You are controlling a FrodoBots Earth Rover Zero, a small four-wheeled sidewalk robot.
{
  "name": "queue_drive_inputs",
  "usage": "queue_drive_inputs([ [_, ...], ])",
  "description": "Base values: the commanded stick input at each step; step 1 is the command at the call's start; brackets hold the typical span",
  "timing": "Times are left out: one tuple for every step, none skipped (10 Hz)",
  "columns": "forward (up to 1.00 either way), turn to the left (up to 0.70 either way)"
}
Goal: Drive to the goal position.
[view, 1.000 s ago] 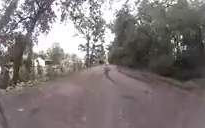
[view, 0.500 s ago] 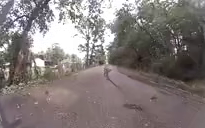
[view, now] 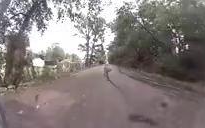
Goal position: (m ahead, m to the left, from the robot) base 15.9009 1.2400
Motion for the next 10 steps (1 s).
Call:
queue_drive_inputs([
  [0.70,0.00],
  [0.70,0.00],
  [0.70,0.00],
  [0.70,0.00],
  [0.70,0.00],
  [0.70,0.00],
  [0.70,0.00],
  [0.70,0.00],
  [0.70,0.00],
  [0.70,0.00],
])
